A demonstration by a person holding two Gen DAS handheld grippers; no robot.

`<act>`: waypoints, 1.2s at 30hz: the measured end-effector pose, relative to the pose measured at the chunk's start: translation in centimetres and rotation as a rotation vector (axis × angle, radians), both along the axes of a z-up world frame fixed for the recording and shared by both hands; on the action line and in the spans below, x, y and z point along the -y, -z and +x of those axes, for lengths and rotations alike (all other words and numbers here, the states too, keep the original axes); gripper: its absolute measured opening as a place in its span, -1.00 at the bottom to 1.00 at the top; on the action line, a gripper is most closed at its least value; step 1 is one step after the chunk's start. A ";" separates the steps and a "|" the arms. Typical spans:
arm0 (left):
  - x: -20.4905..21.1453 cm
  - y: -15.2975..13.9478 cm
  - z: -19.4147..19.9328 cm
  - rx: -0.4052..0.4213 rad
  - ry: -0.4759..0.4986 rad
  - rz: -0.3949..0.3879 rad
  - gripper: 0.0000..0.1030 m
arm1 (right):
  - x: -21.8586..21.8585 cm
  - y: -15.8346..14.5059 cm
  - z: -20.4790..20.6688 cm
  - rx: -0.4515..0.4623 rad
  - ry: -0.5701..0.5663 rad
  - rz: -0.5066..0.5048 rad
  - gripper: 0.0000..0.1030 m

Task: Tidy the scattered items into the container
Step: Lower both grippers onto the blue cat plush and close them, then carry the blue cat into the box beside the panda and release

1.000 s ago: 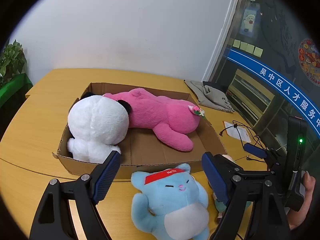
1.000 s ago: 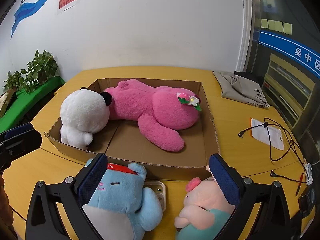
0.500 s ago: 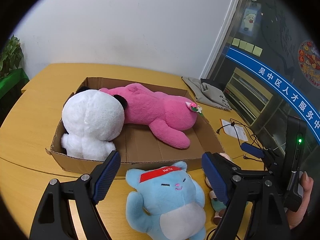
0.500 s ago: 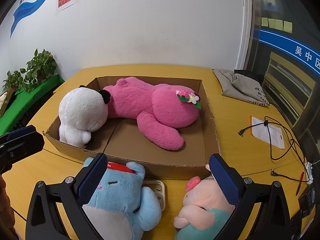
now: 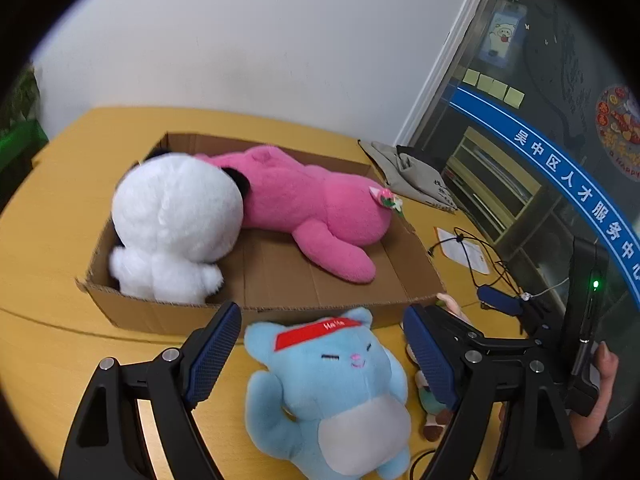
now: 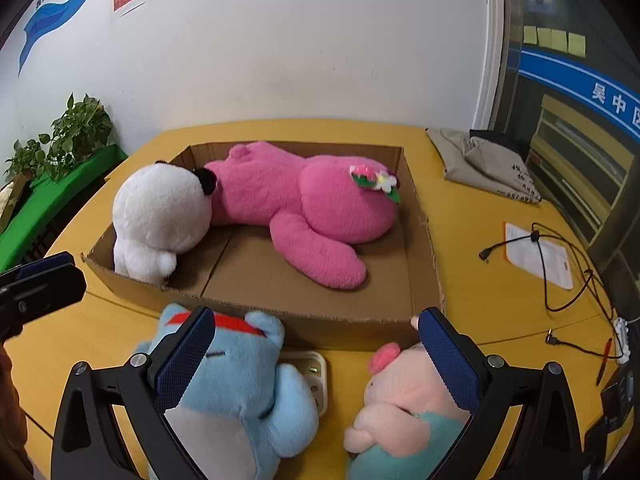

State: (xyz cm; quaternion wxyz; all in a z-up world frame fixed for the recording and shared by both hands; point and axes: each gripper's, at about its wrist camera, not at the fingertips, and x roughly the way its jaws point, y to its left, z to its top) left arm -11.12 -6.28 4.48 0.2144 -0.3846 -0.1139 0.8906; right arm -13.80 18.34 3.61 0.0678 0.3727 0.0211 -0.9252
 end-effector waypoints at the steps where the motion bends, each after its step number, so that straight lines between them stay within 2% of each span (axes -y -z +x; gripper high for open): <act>1: 0.1 0.4 -0.1 0.015 0.009 0.008 0.62 | -0.3 0.3 0.2 0.010 -0.005 -0.015 1.00; 3: 0.2 1.3 -0.2 0.046 0.026 0.015 0.62 | -0.6 1.1 0.7 0.036 -0.041 -0.039 1.00; 5: 0.2 2.4 -0.3 0.079 0.038 0.016 0.62 | -0.1 1.9 1.7 0.062 -0.125 -0.047 1.00; 10: -0.4 5.8 -0.7 0.179 0.100 0.059 0.62 | 3.0 4.6 5.2 0.083 -0.362 -0.019 1.00; 15: -2.6 8.3 -0.6 0.243 0.204 0.085 0.62 | 6.0 7.7 6.6 0.095 -0.504 0.037 1.00; 18: -3.5 8.9 -0.7 0.233 0.205 0.041 0.61 | 6.8 9.6 6.4 0.125 -0.498 0.035 1.00; 22: -3.1 10.7 -1.4 0.303 0.211 0.064 0.59 | 7.3 10.4 6.6 0.099 -0.496 0.029 0.96; 24: -2.7 11.4 -1.4 0.325 0.210 0.098 0.55 | 7.5 10.6 7.0 0.084 -0.496 0.044 0.83; 26: -2.5 11.3 -1.1 0.324 0.213 0.121 0.37 | 7.6 10.6 7.7 0.060 -0.495 0.061 0.70; 31: -2.6 9.6 -0.1 0.283 0.215 0.111 0.24 | 6.9 9.4 9.0 0.016 -0.475 0.035 0.46; 34: -2.4 7.0 0.6 0.218 0.212 0.126 0.24 | 7.0 7.6 9.9 -0.041 -0.467 0.034 0.45; 36: -2.2 4.2 0.9 0.147 0.212 0.132 0.24 | 7.0 5.3 10.2 -0.105 -0.470 0.038 0.45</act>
